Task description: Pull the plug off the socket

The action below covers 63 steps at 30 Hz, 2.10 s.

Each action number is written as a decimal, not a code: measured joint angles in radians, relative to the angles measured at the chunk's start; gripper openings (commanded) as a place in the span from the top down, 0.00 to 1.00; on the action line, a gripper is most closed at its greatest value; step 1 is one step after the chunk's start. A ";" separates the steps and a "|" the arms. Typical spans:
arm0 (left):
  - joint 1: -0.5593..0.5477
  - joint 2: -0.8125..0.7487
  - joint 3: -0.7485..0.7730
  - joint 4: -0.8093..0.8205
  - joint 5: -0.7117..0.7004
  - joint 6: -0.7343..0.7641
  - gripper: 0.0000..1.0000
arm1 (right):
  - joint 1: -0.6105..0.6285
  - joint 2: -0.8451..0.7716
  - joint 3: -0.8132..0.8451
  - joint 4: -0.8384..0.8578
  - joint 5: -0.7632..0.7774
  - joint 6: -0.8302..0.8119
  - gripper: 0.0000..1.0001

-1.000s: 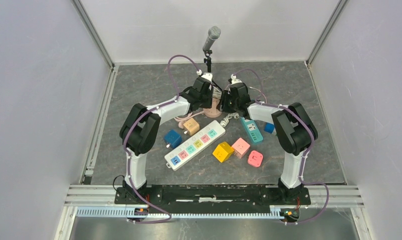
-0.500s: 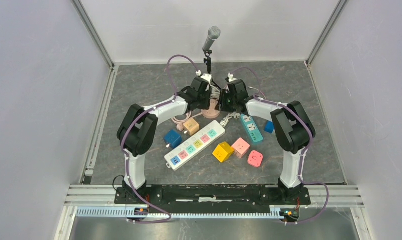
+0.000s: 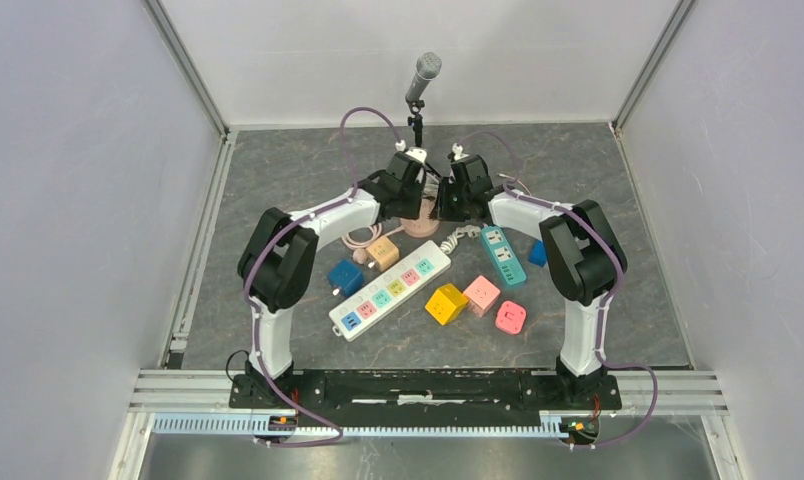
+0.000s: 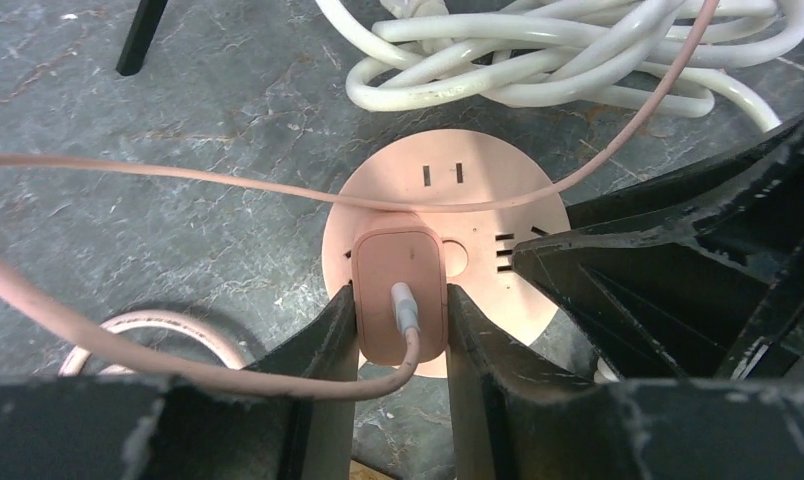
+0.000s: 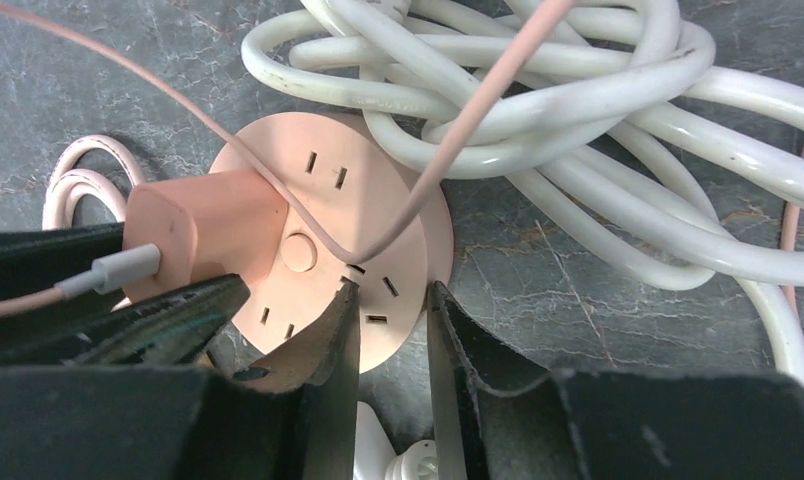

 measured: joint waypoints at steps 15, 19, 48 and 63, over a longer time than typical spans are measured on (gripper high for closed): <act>0.014 0.009 0.031 -0.060 -0.011 -0.055 0.89 | 0.005 0.025 0.036 -0.014 -0.005 0.009 0.71; 0.009 0.017 0.052 -0.093 -0.029 -0.061 0.89 | 0.005 0.030 0.044 -0.019 -0.010 0.011 0.71; 0.087 0.071 0.192 -0.292 0.169 -0.106 0.91 | 0.006 0.053 0.072 -0.006 0.002 0.016 0.74; 0.092 0.061 0.183 -0.303 0.180 -0.143 0.91 | 0.006 0.059 0.084 -0.016 -0.001 0.014 0.76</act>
